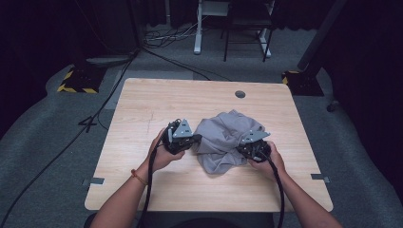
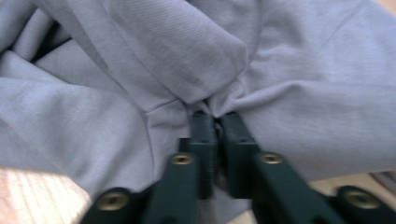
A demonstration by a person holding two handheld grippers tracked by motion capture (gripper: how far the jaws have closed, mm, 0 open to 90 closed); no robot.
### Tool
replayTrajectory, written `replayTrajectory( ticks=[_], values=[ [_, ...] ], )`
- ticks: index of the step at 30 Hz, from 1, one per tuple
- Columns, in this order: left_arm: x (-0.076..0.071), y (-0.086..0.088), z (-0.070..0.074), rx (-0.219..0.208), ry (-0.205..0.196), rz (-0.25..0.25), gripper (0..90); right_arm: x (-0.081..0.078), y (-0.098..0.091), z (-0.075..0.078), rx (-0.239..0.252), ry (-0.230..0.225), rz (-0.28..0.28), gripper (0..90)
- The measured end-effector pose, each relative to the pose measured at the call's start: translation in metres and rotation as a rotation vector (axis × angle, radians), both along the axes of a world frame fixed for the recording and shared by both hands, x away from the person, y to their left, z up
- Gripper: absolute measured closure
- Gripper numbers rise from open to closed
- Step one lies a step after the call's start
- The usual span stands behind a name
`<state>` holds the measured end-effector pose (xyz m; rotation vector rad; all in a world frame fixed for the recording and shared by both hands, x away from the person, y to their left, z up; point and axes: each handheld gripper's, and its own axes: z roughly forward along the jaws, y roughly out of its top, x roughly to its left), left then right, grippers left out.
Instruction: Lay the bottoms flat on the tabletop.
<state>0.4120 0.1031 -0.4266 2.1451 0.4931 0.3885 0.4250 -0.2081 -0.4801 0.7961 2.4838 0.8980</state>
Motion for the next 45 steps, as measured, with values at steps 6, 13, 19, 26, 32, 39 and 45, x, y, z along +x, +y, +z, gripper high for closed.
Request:
replayTrajectory(
  ticks=[6,13,19,26,32,39,45],
  values=[
    [-0.003,0.007,0.019,-0.053,-0.047,0.011,89.9,-0.006,-0.022,0.039,0.059,-0.154,-0.085,89.1],
    [-0.026,-0.004,0.085,-0.058,-0.195,-0.019,90.0,-0.022,-0.043,0.117,0.202,-0.343,-0.128,89.3],
    [-0.034,-0.009,0.139,-0.072,-0.307,-0.002,90.0,-0.02,-0.042,0.158,0.246,-0.402,-0.124,89.2],
    [-0.021,0.001,0.165,-0.107,-0.306,0.025,90.0,-0.011,-0.04,0.182,0.25,-0.433,-0.157,88.9],
    [-0.006,-0.012,0.129,-0.03,-0.227,0.008,89.8,0.008,-0.037,0.162,0.209,-0.38,-0.18,88.4],
    [0.009,-0.035,0.063,0.054,-0.064,-0.043,89.7,0.034,-0.043,0.11,0.135,-0.252,-0.227,88.2],
    [0.009,-0.044,0.02,0.147,0.004,-0.073,86.2,0.048,-0.052,0.066,0.048,-0.135,-0.256,88.1]
  ],
)
